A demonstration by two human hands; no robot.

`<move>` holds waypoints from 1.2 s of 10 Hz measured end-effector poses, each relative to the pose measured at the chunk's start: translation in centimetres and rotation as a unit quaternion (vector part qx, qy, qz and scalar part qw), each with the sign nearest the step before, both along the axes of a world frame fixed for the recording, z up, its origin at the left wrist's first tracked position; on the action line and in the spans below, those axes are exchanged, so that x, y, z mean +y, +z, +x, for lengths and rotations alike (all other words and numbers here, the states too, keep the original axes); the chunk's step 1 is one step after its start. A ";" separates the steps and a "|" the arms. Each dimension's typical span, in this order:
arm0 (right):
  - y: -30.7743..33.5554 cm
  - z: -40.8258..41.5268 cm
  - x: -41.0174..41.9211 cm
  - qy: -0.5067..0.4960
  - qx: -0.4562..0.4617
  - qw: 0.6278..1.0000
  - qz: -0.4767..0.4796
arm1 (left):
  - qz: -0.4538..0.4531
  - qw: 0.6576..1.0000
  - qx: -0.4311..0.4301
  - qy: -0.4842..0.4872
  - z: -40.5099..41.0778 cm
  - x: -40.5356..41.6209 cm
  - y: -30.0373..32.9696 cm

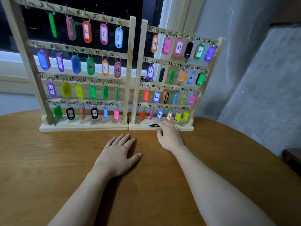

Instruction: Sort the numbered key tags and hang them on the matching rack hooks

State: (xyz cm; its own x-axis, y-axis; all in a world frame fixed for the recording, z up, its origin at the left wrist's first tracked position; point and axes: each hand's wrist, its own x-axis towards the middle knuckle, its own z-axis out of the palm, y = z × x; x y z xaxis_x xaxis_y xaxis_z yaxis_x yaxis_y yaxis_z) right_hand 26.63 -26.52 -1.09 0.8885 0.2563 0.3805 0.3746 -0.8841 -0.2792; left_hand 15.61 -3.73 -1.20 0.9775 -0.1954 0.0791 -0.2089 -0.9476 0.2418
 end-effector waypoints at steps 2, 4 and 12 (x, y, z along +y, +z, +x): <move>-0.2 0.4 -0.6 -0.032 -0.041 0.993 0.108 | -0.002 1.000 0.001 0.000 -0.1 0.2 0.1; 0.4 -2.1 -1.4 0.000 -0.059 0.998 0.009 | 0.005 1.000 0.005 -0.002 0.0 0.2 0.2; 1.8 -15.9 -22.7 -0.452 0.268 0.849 -0.047 | 0.041 0.995 0.019 -0.094 -2.0 -5.2 0.8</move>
